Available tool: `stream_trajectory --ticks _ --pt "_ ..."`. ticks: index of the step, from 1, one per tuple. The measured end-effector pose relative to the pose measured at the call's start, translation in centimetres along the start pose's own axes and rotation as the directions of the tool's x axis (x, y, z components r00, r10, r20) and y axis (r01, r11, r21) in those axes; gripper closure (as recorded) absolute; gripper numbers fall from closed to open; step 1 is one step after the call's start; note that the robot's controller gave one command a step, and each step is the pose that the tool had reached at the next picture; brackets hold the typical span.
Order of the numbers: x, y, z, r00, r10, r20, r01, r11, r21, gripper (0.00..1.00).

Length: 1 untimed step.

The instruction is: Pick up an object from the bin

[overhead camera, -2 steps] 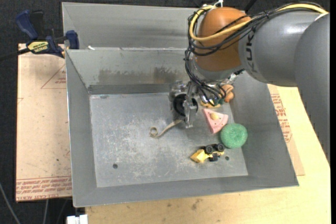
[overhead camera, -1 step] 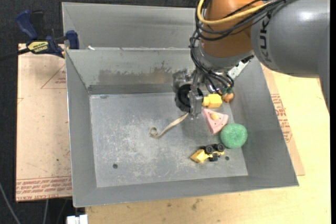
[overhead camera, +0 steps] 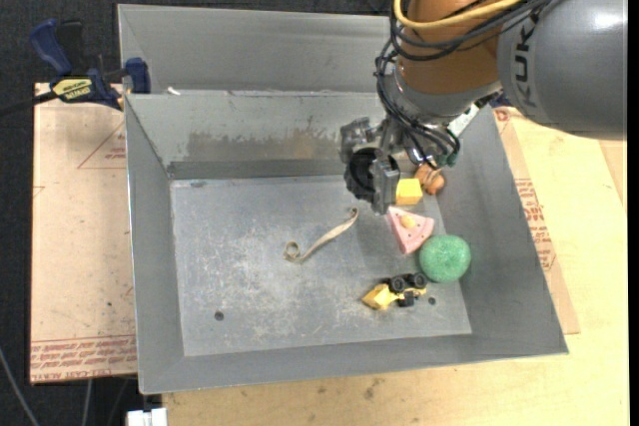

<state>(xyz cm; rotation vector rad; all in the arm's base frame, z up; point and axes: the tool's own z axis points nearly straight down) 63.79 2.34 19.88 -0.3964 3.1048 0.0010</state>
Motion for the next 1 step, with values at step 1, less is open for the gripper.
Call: stream_trajectory --ticks 1 --pt "1.90 0.21 -2.25 1.000 0.011 -0.016 -0.011 1.000 -0.003 1.00"
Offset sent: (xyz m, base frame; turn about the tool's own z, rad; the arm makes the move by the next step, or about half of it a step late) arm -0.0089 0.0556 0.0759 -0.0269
